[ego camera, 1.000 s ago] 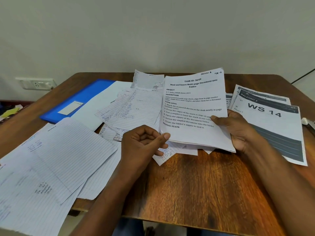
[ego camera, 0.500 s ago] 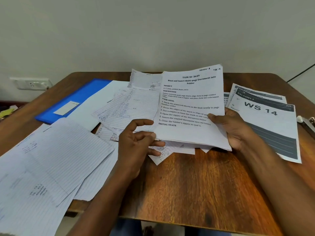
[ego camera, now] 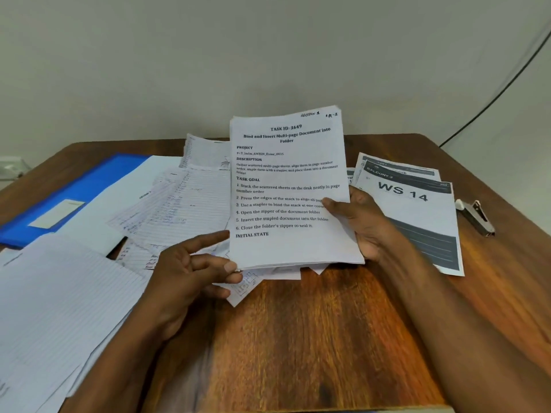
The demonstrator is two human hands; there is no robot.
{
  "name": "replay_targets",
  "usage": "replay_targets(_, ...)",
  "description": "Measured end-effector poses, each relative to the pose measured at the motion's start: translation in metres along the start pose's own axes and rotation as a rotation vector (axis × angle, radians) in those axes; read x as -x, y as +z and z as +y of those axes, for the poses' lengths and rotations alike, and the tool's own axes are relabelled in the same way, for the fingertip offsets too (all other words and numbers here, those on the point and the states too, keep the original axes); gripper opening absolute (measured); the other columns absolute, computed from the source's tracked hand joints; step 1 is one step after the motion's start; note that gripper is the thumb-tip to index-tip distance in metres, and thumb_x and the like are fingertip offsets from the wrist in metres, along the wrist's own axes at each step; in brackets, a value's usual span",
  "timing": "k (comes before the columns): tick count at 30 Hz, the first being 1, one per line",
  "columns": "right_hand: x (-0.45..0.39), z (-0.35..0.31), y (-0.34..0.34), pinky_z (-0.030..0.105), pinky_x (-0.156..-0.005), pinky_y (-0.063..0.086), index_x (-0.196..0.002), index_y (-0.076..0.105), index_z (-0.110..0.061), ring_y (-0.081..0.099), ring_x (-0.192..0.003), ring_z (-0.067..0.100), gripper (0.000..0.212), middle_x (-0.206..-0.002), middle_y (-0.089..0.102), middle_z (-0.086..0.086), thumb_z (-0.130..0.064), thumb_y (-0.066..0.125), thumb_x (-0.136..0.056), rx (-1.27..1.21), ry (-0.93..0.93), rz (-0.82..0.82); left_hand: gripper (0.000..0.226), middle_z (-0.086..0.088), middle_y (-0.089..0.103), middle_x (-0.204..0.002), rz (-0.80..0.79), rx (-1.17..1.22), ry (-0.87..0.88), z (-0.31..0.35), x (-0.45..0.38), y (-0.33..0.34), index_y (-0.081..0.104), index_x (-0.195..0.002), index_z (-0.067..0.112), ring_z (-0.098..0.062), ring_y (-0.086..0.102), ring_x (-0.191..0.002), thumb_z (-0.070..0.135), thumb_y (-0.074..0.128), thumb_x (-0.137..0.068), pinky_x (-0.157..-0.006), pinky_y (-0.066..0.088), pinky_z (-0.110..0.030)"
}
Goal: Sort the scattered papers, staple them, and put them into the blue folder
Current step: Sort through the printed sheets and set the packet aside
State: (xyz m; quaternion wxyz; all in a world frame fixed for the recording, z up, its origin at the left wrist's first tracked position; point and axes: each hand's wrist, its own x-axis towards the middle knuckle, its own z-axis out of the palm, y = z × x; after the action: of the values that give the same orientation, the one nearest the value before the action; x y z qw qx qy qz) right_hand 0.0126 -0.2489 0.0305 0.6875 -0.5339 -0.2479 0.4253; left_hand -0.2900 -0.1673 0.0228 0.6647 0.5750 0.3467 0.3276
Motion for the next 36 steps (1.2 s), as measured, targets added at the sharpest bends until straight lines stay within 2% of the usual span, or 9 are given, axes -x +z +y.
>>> replay_targets(4,0.001,-0.001,-0.001,0.053,-0.099,0.057,-0.131,0.065,-0.003,0.070,-0.116,0.038,0.037,-0.124,0.074,0.017,0.004,0.066,-0.095,0.054,0.018,-0.018,0.084,-0.026,0.078,-0.094,-0.145,-0.145,-0.086,0.010,-0.005,-0.012,0.072,-0.128,0.013,-0.032,0.080,-0.082,0.023,0.105,-0.051,-0.055,0.062,-0.029)
replay_targets(7,0.005,-0.003,-0.001,0.049,-0.095,0.060,-0.130,0.066,-0.003,0.072,-0.112,0.036,0.037,-0.124,0.074,0.017,0.005,0.067,-0.094,0.100,0.033,-0.036,0.066,-0.021,0.079,-0.108,-0.171,-0.192,-0.084,0.026,-0.016,-0.014,0.067,-0.134,0.015,-0.028,0.079,-0.093,0.007,0.087,-0.072,-0.069,0.066,-0.031)
replay_targets(11,0.014,-0.007,0.002,0.044,-0.086,0.063,-0.129,0.065,0.000,0.073,-0.108,0.036,0.036,-0.122,0.074,0.018,0.008,0.064,-0.094,0.131,0.065,-0.072,0.032,-0.005,0.081,-0.112,-0.094,-0.182,-0.052,0.038,-0.047,0.005,0.068,-0.130,0.017,-0.025,0.079,-0.101,0.020,0.070,-0.098,-0.075,0.066,-0.034)
replay_targets(15,0.023,-0.010,-0.001,0.051,-0.091,0.060,-0.130,0.065,-0.001,0.071,-0.112,0.041,0.036,-0.122,0.074,0.018,0.007,0.064,-0.095,0.185,0.080,-0.084,0.019,0.002,0.080,-0.098,0.214,-0.128,0.031,0.032,-0.085,0.039,0.074,-0.110,0.018,-0.009,0.079,-0.080,0.024,0.056,-0.110,-0.061,0.059,-0.024)
replay_targets(22,0.038,-0.009,-0.021,0.055,-0.104,0.054,-0.123,0.072,-0.009,0.075,-0.106,0.031,0.028,-0.116,0.078,0.009,0.000,0.066,-0.096,0.357,0.075,-0.029,0.028,-0.009,0.079,-0.094,0.281,-0.234,0.090,0.019,-0.111,0.073,0.074,-0.093,0.014,-0.036,0.076,-0.092,0.019,0.050,-0.109,-0.085,0.063,-0.058)
replay_targets(27,0.039,-0.013,-0.030,0.052,-0.100,0.056,-0.119,0.073,-0.011,0.076,-0.103,0.030,0.024,-0.113,0.079,0.007,-0.004,0.066,-0.098,0.357,0.071,0.043,0.030,-0.007,0.079,-0.090,0.240,-0.222,0.084,0.011,-0.112,0.087,0.073,-0.095,0.012,-0.028,0.075,-0.079,0.018,0.047,-0.110,-0.077,0.061,-0.045)
replay_targets(30,0.030,-0.007,-0.031,0.050,-0.102,0.056,-0.115,0.073,-0.015,0.075,-0.104,0.027,0.017,-0.113,0.079,0.003,-0.012,0.066,-0.100,0.399,0.012,0.169,0.029,-0.007,0.081,-0.097,0.133,-0.152,0.040,0.002,-0.112,0.086,0.077,-0.097,0.021,-0.035,0.079,-0.091,0.021,0.049,-0.105,-0.087,0.063,-0.060)
replay_targets(33,0.027,0.000,-0.030,0.045,-0.101,0.056,-0.112,0.074,-0.018,0.075,-0.104,0.021,0.020,-0.111,0.079,-0.004,-0.007,0.061,-0.101,0.445,0.011,0.209,0.025,-0.014,0.081,-0.096,0.113,-0.126,0.001,-0.002,-0.116,0.084,0.075,-0.101,0.009,-0.042,0.077,-0.092,0.017,0.052,-0.092,-0.087,0.059,-0.069)
replay_targets(36,0.033,-0.001,-0.026,0.031,-0.092,0.055,-0.107,0.072,-0.026,0.071,-0.103,0.009,0.026,-0.103,0.075,-0.018,-0.005,0.057,-0.103,0.499,0.002,0.198,0.026,-0.015,0.079,-0.094,0.180,-0.162,0.024,-0.004,-0.126,0.087,0.071,-0.098,0.005,-0.039,0.077,-0.086,0.024,0.053,-0.100,-0.082,0.062,-0.058)
